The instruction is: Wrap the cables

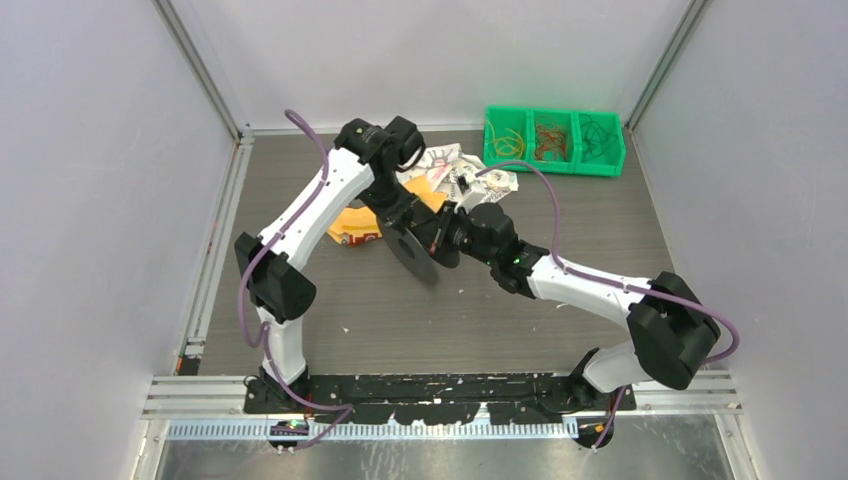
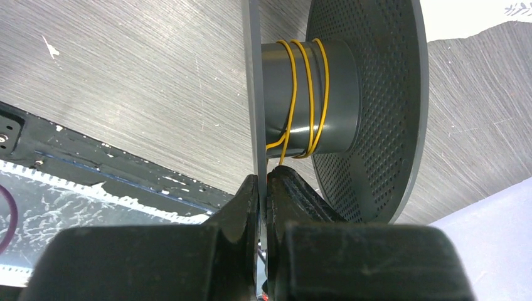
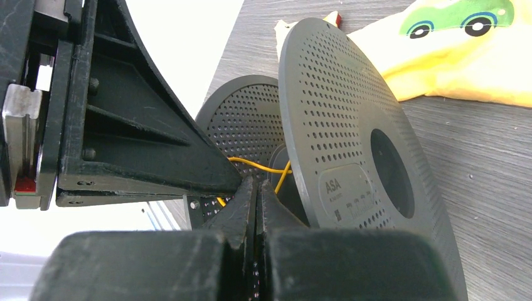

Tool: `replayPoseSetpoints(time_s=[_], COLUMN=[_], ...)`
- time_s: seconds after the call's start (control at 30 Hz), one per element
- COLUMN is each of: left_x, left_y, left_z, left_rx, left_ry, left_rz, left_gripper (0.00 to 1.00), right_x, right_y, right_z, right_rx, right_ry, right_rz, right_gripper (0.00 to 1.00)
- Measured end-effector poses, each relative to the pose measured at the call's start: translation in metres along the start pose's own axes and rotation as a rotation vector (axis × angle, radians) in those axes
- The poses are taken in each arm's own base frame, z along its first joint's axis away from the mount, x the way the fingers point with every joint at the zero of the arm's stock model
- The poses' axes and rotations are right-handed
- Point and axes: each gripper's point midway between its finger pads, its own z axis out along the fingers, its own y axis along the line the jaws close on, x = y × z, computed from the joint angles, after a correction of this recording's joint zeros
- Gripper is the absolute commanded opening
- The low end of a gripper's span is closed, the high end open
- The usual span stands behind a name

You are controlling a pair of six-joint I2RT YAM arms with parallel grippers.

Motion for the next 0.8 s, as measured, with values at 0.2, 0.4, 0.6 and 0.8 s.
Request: replayPoseSetpoints(time_s=[0.2,0.4,0.6,0.8], left_x=[0.002,0.008,0.009,0.013], left_y=[0.0,-0.001,-0.007,-0.004], left_z=[0.004,0.022,0.02,0.021], left_rx=[-0.011,-0.051,-0.021,-0.03], left_ry=[0.014,0.064,0.076,0.095], left_rz=[0.022,0.075,0.099,0.108], left_gripper=[0.03,0.25,0.42,0.42], right_x=[0.003,0.017,0.021,0.024], right_y=[-0.004,-0.019,-0.021,-0.016], right_z=[0.0,-0.003,-0.004,-0.002], right_rx=[0.007,0.051,0.053,0.036], right_ry=[-0.001,0.023,0.023,0.025], right_rz=[-0.005,-0.003,-0.01,-0.012], right_gripper=[0.01,0.0,0.01,0.01])
